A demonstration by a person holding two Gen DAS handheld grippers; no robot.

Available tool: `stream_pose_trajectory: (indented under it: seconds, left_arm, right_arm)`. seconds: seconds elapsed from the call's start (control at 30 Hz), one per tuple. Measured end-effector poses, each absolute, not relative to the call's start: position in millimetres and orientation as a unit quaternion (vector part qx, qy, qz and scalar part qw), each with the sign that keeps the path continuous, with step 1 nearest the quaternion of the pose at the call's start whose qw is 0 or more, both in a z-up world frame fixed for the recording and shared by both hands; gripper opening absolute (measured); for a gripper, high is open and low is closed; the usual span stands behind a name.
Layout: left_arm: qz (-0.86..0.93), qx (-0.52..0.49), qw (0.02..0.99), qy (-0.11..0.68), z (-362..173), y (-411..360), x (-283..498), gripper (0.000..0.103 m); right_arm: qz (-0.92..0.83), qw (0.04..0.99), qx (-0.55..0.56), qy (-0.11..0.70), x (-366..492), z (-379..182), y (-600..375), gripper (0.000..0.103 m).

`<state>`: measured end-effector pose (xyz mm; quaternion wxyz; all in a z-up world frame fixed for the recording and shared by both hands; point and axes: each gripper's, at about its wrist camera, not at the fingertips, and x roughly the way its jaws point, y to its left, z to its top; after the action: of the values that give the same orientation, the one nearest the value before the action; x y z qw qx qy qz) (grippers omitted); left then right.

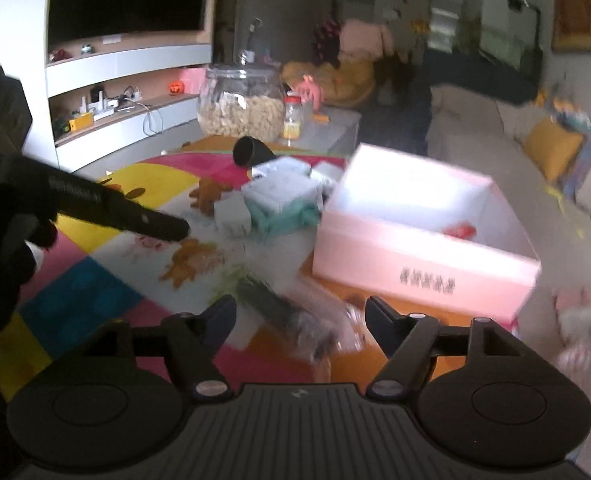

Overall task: Organize rigid objects
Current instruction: 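Lower the plastic bag into the pink box and open the right gripper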

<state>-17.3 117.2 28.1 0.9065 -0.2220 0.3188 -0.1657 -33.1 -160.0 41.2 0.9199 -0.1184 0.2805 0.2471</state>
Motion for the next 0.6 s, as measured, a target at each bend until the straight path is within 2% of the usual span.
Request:
stream_pose_trajectory:
  seconds: [0.17, 0.3, 0.33, 0.4, 0.47, 0.6]
  left_arm:
    - [-0.17, -0.226, 0.904, 0.319, 27.4, 122.8, -19.3, 0.019]
    - [-0.186, -0.202, 0.908, 0.317, 28.2, 117.9, -27.0, 0.019]
    - [-0.187, -0.195, 0.91, 0.314, 28.6, 117.7, -28.9, 0.019]
    - [-0.191, -0.183, 0.913, 0.31, 29.7, 114.8, -30.9, 0.019]
    - [-0.196, -0.182, 0.913, 0.309, 29.6, 113.7, -30.9, 0.019]
    - [-0.204, -0.186, 0.911, 0.306, 27.9, 112.7, -31.6, 0.019]
  right_arm:
    - [0.28, 0.903, -0.147, 0.291, 5.7, 25.2, -140.3, 0.072]
    - [0.294, 0.879, -0.115, 0.358, 33.9, 6.8, -133.6, 0.069]
    - [0.286, 0.883, -0.102, 0.357, 31.5, 7.3, -133.8, 0.063]
    - [0.277, 0.885, -0.106, 0.358, 20.4, 8.7, -131.4, 0.033]
    - [0.279, 0.881, -0.106, 0.369, 8.5, 13.7, -130.2, 0.019]
    - [0.281, 0.887, -0.095, 0.353, -18.4, 37.8, -138.3, 0.019]
